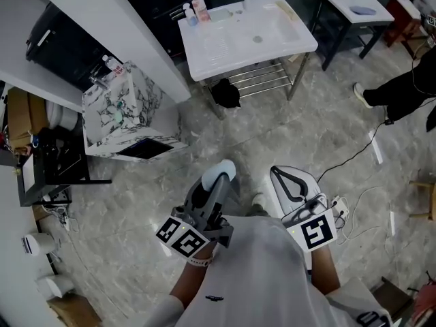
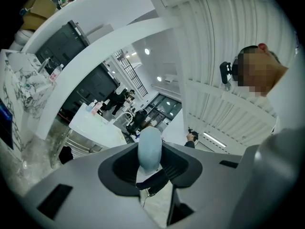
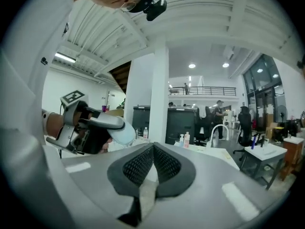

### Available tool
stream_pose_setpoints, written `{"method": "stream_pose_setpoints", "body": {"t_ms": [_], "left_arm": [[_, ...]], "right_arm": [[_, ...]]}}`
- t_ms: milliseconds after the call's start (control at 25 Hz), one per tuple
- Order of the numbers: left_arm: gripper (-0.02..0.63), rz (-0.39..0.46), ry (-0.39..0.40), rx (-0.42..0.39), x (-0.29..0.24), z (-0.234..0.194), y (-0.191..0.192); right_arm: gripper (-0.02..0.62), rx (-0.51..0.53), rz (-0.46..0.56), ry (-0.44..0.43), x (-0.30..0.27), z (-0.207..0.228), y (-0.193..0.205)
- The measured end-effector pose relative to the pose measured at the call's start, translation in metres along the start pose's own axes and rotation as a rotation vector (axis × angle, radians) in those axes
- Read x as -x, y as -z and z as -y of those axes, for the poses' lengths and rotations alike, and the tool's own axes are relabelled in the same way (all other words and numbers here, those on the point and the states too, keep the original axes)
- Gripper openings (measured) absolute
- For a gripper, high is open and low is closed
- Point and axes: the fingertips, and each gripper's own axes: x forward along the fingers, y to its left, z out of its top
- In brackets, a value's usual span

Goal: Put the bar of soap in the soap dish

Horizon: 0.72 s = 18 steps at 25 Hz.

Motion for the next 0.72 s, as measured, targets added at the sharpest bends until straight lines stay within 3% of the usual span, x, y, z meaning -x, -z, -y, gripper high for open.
{"method": "stream_pose_setpoints", "body": {"t_ms": [360,560,720], "left_arm": [[0.126,-0.003,-0.005,0.016,-0.043,-0.052,-0.055],[0.126,0.008,-0.004,0.022,-0.067,-0.092,-0.09],[0.126,0.026,0.015,0.035,-0.081,-0.115,-0.122]], "right_arm": [[-0.002,-0.09,0.005,0.047,-0.082,0.041,-0.008],[-0.002,0.001,0.0,0.103,-0.139,0.067,-0.011],[-0.003,-0.025,0.017,0.116,-0.179,0.073,-0.026]]}}
